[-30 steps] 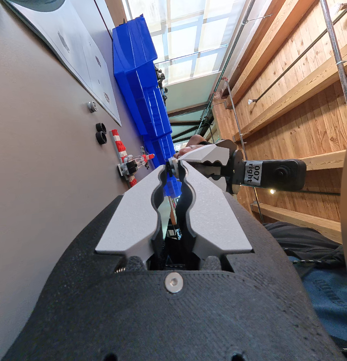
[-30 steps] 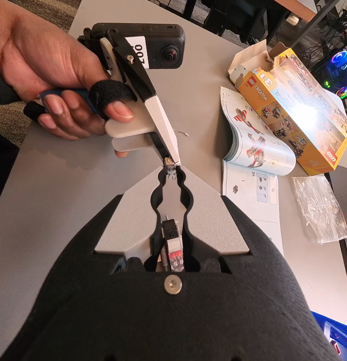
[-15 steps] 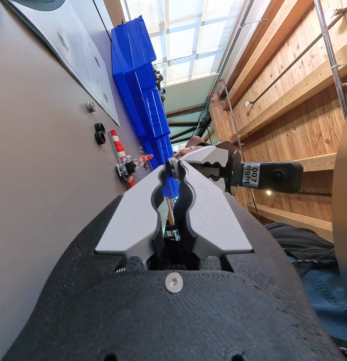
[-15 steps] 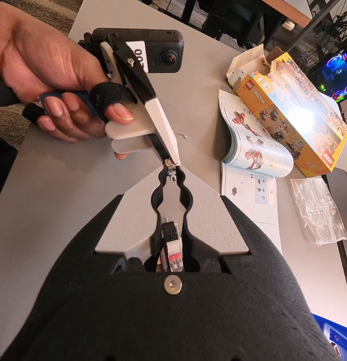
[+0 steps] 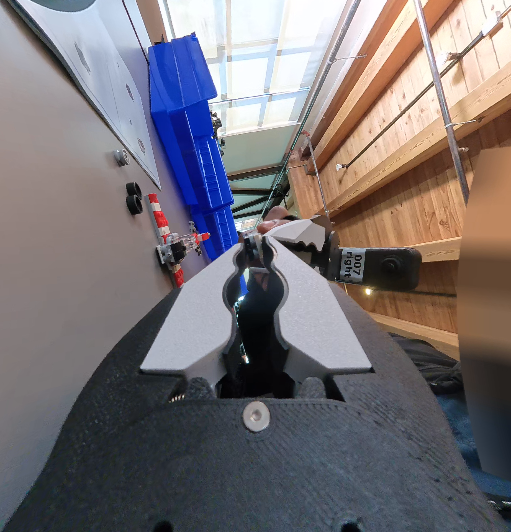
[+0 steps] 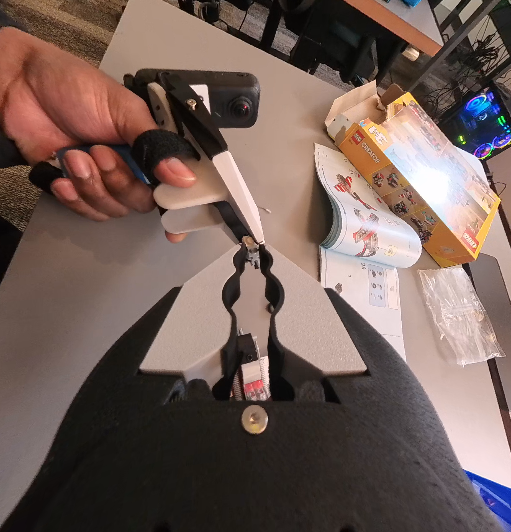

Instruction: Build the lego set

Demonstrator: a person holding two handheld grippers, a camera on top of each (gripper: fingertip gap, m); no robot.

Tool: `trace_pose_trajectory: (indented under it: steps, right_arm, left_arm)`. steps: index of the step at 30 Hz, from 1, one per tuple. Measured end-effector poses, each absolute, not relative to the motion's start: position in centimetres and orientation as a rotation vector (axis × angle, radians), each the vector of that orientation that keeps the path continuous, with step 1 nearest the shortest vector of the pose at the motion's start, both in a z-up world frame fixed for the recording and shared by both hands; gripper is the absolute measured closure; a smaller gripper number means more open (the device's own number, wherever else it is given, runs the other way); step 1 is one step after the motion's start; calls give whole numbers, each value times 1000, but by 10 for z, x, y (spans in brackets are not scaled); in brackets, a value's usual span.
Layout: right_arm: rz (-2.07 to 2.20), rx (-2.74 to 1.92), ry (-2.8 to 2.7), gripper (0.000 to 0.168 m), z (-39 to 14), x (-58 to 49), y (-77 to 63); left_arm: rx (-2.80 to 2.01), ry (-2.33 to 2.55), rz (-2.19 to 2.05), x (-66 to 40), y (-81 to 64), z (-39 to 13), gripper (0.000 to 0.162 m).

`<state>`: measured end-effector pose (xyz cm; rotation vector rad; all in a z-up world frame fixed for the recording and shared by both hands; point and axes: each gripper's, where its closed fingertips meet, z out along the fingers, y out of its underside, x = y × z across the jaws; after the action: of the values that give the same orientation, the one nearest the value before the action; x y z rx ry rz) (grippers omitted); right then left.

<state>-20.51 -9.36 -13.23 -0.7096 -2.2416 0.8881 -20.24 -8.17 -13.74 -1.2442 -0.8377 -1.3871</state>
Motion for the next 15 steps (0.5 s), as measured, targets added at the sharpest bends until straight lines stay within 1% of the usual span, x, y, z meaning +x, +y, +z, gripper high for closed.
trace_pose_trajectory:
  steps: [15]
  right_arm:
    - [897,-701,-2230,159,-128,-207,-94]
  left_arm:
    - [-1179,-846,-1432,-205,-83,-133,152]
